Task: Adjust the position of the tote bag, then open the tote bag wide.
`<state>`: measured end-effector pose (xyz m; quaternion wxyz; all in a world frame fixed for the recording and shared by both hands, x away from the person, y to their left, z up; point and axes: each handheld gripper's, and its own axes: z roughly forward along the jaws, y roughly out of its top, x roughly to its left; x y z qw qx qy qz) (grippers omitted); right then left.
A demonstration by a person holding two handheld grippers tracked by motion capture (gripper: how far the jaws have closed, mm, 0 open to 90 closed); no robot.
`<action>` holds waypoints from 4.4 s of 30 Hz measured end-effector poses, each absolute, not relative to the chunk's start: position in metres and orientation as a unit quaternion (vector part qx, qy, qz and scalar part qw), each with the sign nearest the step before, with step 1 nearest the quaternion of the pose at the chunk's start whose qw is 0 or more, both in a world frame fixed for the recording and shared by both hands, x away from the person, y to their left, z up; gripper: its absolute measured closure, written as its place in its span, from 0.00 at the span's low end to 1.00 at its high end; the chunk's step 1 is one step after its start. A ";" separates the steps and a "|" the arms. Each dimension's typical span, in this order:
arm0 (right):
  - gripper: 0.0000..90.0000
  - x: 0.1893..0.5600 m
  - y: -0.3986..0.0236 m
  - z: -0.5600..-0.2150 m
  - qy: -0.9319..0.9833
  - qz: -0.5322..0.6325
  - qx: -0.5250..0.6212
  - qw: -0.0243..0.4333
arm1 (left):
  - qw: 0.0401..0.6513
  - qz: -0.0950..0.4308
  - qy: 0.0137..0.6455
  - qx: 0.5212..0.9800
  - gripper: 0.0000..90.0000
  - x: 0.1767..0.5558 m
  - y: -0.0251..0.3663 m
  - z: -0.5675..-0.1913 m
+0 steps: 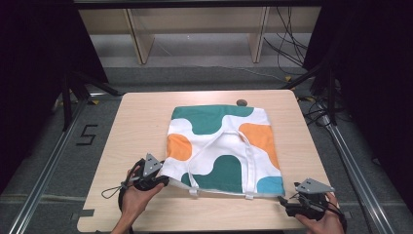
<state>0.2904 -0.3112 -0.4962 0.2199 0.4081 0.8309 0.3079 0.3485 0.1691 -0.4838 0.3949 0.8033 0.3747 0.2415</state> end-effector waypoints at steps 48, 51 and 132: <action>0.93 0.307 -0.296 -0.470 0.809 0.377 0.366 0.263 | 0.390 0.242 0.307 0.834 0.83 0.334 0.173 -0.476; 0.93 0.304 -0.298 -0.467 0.805 0.385 0.369 0.261 | 0.396 0.235 0.319 0.828 0.83 0.329 0.170 -0.474; 0.98 0.315 -0.294 -0.359 0.742 0.494 0.326 0.314 | 0.497 0.366 0.255 0.744 0.88 0.314 0.167 -0.365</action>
